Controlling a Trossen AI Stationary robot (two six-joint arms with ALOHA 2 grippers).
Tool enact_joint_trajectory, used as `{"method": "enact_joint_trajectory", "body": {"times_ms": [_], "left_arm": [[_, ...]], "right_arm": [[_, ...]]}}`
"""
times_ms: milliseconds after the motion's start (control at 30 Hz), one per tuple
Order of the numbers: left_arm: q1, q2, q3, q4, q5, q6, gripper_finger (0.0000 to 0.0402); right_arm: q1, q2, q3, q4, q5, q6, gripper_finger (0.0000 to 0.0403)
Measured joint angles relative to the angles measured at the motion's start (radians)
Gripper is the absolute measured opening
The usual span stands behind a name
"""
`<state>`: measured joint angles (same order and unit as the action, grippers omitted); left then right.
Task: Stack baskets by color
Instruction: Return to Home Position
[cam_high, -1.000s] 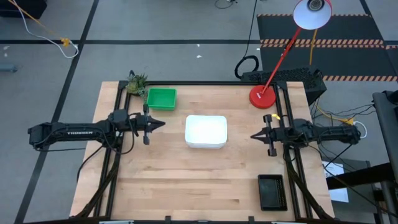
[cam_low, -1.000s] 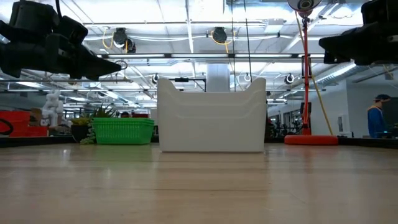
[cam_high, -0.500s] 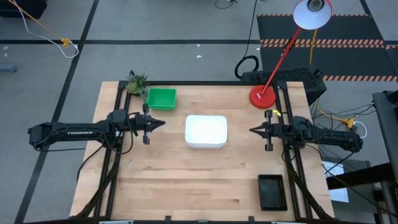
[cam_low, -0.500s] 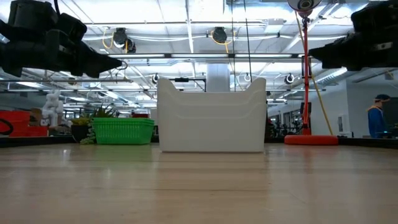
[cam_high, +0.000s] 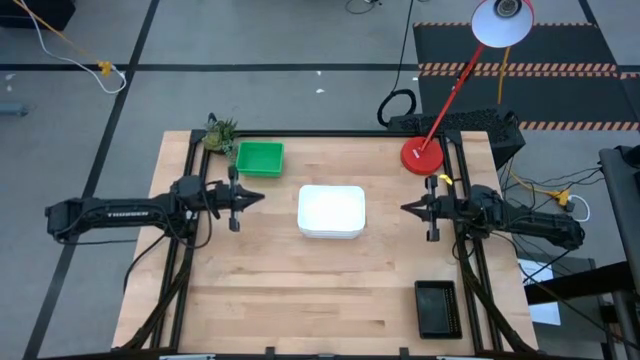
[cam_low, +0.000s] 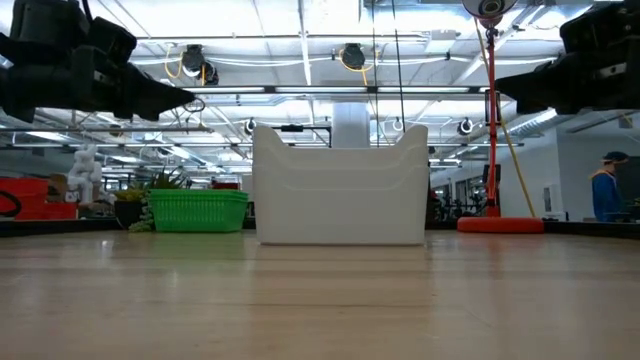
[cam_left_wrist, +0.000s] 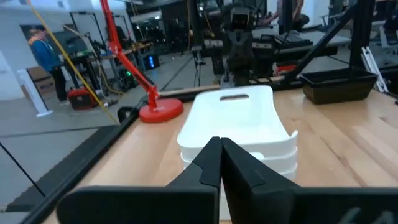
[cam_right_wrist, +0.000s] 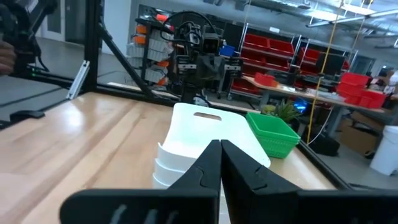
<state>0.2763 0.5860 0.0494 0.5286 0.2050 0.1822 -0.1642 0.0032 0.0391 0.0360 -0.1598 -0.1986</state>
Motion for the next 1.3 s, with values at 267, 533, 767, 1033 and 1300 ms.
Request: {"method": "enact_joint_trajectory", "body": {"times_ms": [267, 533, 767, 1033, 1300], "left_arm": [[0.025, -0.096, 0.0, -0.136, 0.0, -0.028, 0.001], [0.026, -0.235, 0.0, -0.31, -0.008, -0.081, 0.0008], [-0.015, -0.31, -0.04, -0.355, -0.033, -0.124, 0.0004], [-0.105, -0.339, -0.04, -0.394, -0.128, -0.133, 0.0003], [-0.181, -0.413, -0.04, -0.399, -0.155, -0.109, 0.0002]], "right_arm": [[0.002, 0.0, 0.0, -0.001, 0.028, 0.032, 0.0], [0.002, 0.0, 0.0, 0.0, 0.028, 0.033, 0.0], [0.002, 0.0, 0.0, 0.002, 0.028, 0.031, 0.0], [0.002, 0.0, 0.0, 0.003, 0.028, 0.03, 0.0], [0.002, 0.0, 0.0, 0.003, 0.028, 0.03, 0.0]]}}
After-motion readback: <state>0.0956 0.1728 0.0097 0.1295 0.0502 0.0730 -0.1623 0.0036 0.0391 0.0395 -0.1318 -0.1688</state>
